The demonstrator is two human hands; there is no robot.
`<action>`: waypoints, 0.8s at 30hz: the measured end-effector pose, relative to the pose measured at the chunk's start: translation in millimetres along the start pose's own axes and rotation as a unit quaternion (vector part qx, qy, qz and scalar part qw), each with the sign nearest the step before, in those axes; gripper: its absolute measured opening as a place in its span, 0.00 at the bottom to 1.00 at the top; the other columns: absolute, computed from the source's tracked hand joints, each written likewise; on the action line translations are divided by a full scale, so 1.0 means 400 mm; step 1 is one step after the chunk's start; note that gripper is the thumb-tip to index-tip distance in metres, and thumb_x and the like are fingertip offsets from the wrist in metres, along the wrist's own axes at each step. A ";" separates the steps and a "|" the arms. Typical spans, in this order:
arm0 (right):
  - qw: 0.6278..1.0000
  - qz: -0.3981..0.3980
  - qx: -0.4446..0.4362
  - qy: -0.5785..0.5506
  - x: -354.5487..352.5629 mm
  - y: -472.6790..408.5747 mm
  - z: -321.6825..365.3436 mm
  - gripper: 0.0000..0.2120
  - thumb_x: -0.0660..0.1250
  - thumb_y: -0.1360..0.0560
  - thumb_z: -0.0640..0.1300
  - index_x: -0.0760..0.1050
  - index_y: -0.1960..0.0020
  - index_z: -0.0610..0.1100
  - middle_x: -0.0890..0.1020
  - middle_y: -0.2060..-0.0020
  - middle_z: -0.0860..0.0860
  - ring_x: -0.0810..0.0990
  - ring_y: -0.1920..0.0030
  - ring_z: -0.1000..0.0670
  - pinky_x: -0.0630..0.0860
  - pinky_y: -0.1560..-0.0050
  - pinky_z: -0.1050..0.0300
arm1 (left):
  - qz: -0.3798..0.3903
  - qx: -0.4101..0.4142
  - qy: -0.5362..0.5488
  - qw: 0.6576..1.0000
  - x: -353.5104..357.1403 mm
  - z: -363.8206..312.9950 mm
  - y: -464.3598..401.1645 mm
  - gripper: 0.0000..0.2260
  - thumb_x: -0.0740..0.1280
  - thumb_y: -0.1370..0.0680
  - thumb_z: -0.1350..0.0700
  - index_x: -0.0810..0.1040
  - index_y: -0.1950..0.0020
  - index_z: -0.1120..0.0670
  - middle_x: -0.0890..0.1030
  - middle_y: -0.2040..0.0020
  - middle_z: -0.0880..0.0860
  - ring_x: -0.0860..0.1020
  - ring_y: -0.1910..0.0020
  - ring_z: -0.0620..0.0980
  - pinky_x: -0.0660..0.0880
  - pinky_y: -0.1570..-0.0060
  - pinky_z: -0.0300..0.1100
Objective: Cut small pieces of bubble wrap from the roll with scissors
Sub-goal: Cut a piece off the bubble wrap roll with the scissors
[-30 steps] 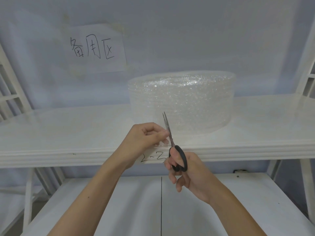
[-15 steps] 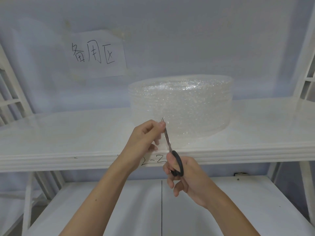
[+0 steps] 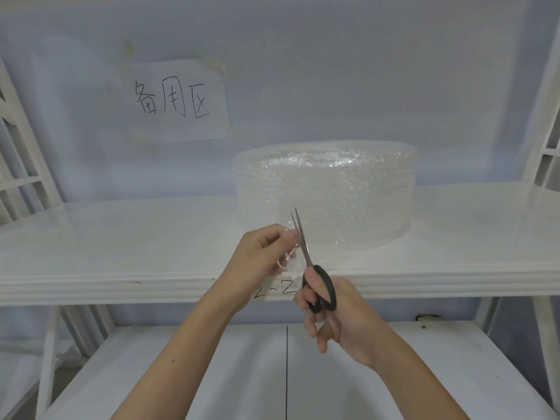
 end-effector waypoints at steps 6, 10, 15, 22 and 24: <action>1.000 -0.013 -0.009 0.013 -0.001 -0.007 0.000 0.18 0.70 0.33 0.58 0.74 0.69 0.43 0.73 0.65 0.46 0.71 0.76 0.50 0.70 0.82 0.61 | 0.002 0.007 0.007 1.000 -0.004 0.000 0.000 0.12 0.66 0.20 0.55 0.78 0.64 0.53 0.76 0.67 0.46 0.72 0.68 0.44 0.71 0.67 0.36; 1.000 -0.002 -0.014 0.010 0.001 -0.008 0.004 0.22 0.70 0.38 0.64 0.74 0.70 0.45 0.73 0.64 0.45 0.71 0.77 0.50 0.68 0.83 0.62 | 0.015 0.007 0.003 1.000 -0.003 0.003 0.001 0.13 0.66 0.20 0.56 0.78 0.65 0.52 0.76 0.68 0.46 0.72 0.69 0.44 0.70 0.67 0.35; 1.000 0.002 -0.030 -0.002 0.008 -0.015 0.026 0.21 0.67 0.35 0.63 0.72 0.70 0.45 0.74 0.63 0.44 0.70 0.78 0.51 0.65 0.84 0.64 | 0.030 0.017 0.001 0.999 -0.005 0.003 0.007 0.15 0.65 0.19 0.56 0.77 0.67 0.49 0.75 0.70 0.44 0.71 0.70 0.43 0.68 0.68 0.32; 0.999 0.011 -0.050 0.015 0.005 -0.015 0.034 0.22 0.69 0.33 0.65 0.75 0.75 0.49 0.73 0.63 0.44 0.69 0.79 0.51 0.63 0.84 0.64 | 0.043 0.016 0.005 0.999 -0.008 0.008 0.006 0.12 0.66 0.20 0.57 0.78 0.64 0.52 0.76 0.67 0.48 0.72 0.68 0.43 0.69 0.67 0.32; 0.998 0.014 -0.053 0.015 0.006 -0.017 0.039 0.23 0.70 0.34 0.67 0.74 0.75 0.49 0.72 0.62 0.42 0.69 0.78 0.51 0.63 0.84 0.64 | 0.049 0.017 0.003 0.999 -0.009 0.008 0.008 0.12 0.66 0.20 0.55 0.78 0.63 0.53 0.77 0.66 0.52 0.73 0.68 0.44 0.68 0.67 0.32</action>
Point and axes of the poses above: each hand's wrist, its own y-axis away from the middle knuckle, its own x-axis out of the palm, z = x × y, the point moved 2 cm from there along -y, towards the middle knuckle
